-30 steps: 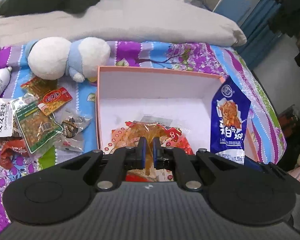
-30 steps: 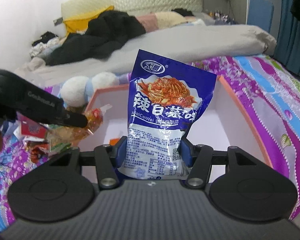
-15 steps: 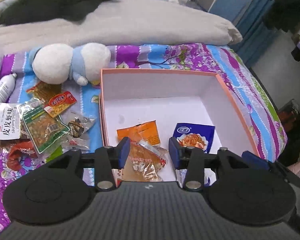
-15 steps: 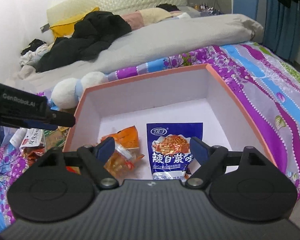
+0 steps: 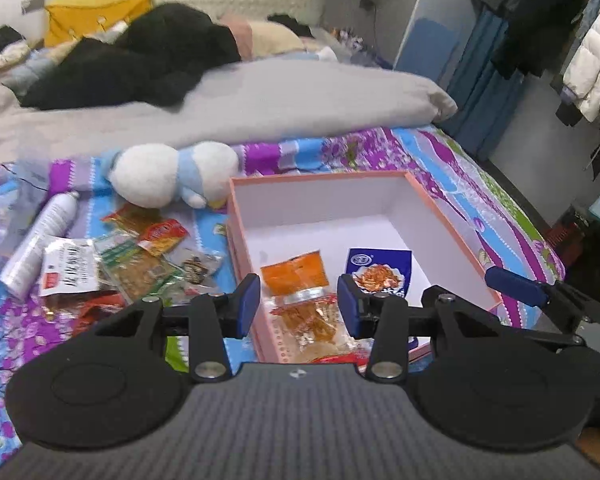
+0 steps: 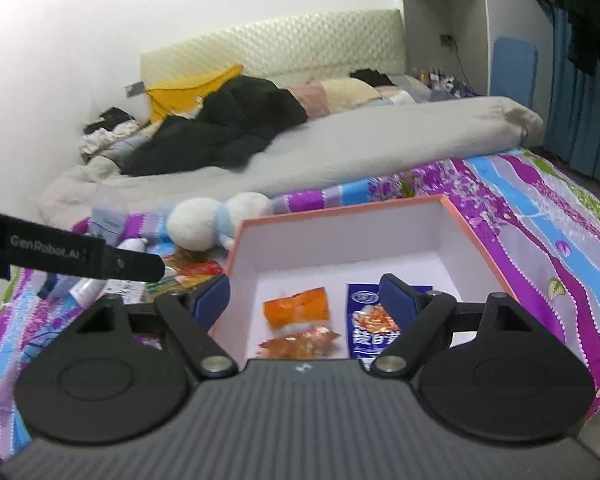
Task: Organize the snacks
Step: 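Withdraw both grippers from the pink box back toward the snack pile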
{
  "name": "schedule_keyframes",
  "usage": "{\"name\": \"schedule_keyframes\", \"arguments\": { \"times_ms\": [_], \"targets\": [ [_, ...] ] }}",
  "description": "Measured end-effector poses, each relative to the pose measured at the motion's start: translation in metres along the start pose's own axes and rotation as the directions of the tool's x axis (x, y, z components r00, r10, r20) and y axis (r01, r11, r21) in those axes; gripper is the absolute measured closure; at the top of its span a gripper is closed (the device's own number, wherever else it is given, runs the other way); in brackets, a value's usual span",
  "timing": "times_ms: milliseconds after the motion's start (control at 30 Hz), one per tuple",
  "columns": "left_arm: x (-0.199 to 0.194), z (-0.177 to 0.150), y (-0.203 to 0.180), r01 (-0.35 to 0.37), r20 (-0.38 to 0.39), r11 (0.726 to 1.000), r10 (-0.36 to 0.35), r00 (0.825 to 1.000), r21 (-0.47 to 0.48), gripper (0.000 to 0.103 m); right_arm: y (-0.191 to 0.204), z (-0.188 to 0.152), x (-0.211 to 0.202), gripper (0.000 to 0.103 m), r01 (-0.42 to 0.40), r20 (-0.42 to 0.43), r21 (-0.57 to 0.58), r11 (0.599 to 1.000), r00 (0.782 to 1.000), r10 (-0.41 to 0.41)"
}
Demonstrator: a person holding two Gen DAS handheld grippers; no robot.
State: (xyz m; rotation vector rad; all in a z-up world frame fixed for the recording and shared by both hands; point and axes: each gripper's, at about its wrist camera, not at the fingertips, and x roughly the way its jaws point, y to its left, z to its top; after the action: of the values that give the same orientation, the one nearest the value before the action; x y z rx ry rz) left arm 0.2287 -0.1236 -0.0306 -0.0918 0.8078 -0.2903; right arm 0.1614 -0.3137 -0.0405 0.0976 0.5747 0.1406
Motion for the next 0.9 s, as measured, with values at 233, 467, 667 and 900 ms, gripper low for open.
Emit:
{"name": "schedule_keyframes", "arguments": {
  "times_ms": [233,467,667,900],
  "targets": [
    [-0.052,-0.027,0.019,-0.015,0.061,0.999,0.017,0.998,-0.043,0.055,0.028,-0.008,-0.030,0.020,-0.045,0.048,-0.037,0.998,0.998,0.046],
    [-0.091,-0.058,0.029,-0.039,0.096,0.998,0.044,0.994,-0.052,0.055,0.048,-0.024,-0.058,0.020,-0.092,0.073,-0.032,0.995,0.993,0.094],
    [-0.114,-0.092,0.033,-0.040,0.094,0.995,0.049,0.994,-0.092,0.055,0.058,-0.047,-0.076,0.020,-0.109,0.064,-0.028,0.994,0.992,0.111],
    [-0.124,-0.141,0.036,-0.030,0.062,0.990,0.039,0.997,-0.138,0.055,0.076,-0.079,-0.090,0.020,-0.145,0.022,-0.049,0.988,0.989,0.146]
  ]
}}
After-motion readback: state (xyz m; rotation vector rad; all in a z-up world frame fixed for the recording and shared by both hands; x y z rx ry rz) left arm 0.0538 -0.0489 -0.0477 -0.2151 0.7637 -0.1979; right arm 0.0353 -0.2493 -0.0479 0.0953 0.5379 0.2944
